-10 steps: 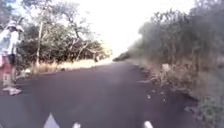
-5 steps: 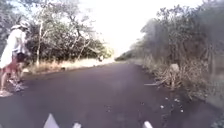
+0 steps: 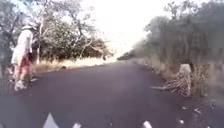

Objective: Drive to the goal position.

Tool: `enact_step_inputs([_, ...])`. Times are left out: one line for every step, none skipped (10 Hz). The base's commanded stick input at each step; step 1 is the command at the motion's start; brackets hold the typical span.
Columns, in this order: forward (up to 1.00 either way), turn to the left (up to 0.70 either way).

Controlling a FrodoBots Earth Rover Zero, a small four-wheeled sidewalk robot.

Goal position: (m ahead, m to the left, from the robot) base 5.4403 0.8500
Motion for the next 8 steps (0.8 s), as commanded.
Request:
enact_step_inputs([0.85,0.0])
enact_step_inputs([0.85,0.0])
enact_step_inputs([0.85,0.0])
enact_step_inputs([0.85,-0.03])
enact_step_inputs([0.85,-0.14])
enact_step_inputs([0.85,-0.26])
enact_step_inputs([0.85,-0.05])
enact_step_inputs([0.85,-0.16])
